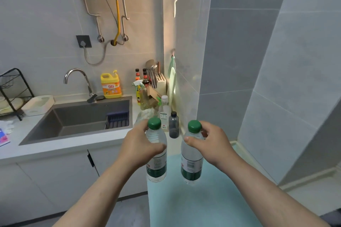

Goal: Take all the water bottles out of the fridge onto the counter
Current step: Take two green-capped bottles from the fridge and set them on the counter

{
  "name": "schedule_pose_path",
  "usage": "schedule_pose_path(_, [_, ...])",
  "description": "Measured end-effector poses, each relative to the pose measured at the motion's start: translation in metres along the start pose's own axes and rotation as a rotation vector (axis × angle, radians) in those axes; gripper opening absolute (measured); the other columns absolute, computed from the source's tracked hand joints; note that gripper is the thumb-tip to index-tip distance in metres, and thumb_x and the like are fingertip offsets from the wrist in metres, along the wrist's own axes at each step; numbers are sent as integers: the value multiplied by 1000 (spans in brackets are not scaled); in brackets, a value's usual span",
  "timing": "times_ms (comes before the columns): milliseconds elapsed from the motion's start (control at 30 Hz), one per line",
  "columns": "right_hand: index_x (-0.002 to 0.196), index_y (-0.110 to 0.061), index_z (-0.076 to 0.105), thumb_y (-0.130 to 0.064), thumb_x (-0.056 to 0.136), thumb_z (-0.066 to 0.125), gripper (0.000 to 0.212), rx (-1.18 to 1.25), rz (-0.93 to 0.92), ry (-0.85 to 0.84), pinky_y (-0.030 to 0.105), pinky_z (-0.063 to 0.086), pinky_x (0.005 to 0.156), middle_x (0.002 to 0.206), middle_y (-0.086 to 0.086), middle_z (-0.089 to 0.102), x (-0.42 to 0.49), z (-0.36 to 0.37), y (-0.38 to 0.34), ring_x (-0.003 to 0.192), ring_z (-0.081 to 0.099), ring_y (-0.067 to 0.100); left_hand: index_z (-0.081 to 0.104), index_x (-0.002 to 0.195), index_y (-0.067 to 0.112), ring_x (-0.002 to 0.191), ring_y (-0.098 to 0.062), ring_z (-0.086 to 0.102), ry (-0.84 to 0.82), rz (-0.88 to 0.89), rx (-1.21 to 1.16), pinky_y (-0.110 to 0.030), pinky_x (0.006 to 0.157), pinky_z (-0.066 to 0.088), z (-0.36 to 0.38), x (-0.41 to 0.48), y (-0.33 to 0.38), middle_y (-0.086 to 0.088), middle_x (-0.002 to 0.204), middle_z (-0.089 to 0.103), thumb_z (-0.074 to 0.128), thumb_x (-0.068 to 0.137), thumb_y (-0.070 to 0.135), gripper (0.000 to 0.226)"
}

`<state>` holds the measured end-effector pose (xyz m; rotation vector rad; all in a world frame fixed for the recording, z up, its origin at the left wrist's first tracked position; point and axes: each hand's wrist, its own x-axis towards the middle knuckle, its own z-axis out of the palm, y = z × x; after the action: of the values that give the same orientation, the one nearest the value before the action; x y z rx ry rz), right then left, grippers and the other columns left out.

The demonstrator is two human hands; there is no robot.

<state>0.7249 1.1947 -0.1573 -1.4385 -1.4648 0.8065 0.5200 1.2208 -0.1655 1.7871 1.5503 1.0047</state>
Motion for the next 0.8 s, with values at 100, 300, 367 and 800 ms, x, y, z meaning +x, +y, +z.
schedule_pose_path(100, [85,-31,69,-18,78,80,19,-23,25,4,6,43,59,73,-23,69,27,10,30,70,61,-8,55,103,42,88,-15,65,-17,-57,-20,-39,76,58,23,26,-27,14,96,66,78,59,26,52])
schedule_pose_path(300, [84,-30,71,-21,79,79,13,-32,103,-54,4,39,55,61,-30,62,71,34,92,61,54,-14,58,101,36,84,-14,65,-15,-207,-36,-37,73,57,69,58,-84,13,89,68,73,61,25,44])
schedule_pose_path(367, [82,-29,72,-20,80,79,12,-29,121,-74,6,41,56,61,-30,62,85,45,114,60,54,-11,59,102,35,86,-14,65,-6,-244,-44,-34,72,54,82,67,-101,14,90,67,73,62,22,44])
schedule_pose_path(800, [81,-19,73,-13,81,77,7,10,93,-200,6,41,58,62,-21,63,146,98,176,58,52,-7,57,108,38,92,1,61,-28,-267,-48,-24,78,51,118,109,-170,16,101,67,79,66,20,51])
